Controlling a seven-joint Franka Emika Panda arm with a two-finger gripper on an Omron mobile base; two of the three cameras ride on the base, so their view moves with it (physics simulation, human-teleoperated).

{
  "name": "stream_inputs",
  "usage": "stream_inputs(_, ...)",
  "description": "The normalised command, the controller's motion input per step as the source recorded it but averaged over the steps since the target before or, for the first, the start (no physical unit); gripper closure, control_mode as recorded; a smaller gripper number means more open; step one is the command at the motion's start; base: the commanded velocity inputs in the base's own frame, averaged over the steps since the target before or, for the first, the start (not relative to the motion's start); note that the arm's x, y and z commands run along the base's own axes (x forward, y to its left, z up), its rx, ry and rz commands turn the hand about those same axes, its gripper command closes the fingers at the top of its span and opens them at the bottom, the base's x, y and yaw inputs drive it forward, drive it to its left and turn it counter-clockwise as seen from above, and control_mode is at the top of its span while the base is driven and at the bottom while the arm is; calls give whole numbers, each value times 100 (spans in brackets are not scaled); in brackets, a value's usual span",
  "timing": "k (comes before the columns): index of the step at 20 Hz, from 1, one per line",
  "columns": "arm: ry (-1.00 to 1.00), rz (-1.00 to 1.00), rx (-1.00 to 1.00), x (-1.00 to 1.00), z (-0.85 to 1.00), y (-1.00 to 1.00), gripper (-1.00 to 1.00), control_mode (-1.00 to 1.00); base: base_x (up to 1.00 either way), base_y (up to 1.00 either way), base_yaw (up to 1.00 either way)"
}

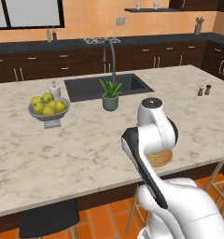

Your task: Take the strawberry from the fridge and place it on top of the pancake, located on the dining counter.

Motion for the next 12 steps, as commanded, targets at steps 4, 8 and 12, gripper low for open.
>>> stream_inputs(4,13,0,-12,-21,-6,96,-100,-100,0,0,0)
stream_inputs(8,20,0,-16,0,-9,62,-100,-100,0,0,0)
stream_inputs(12,12,0,-18,0,-21,36,-100,-100,0,0,0)
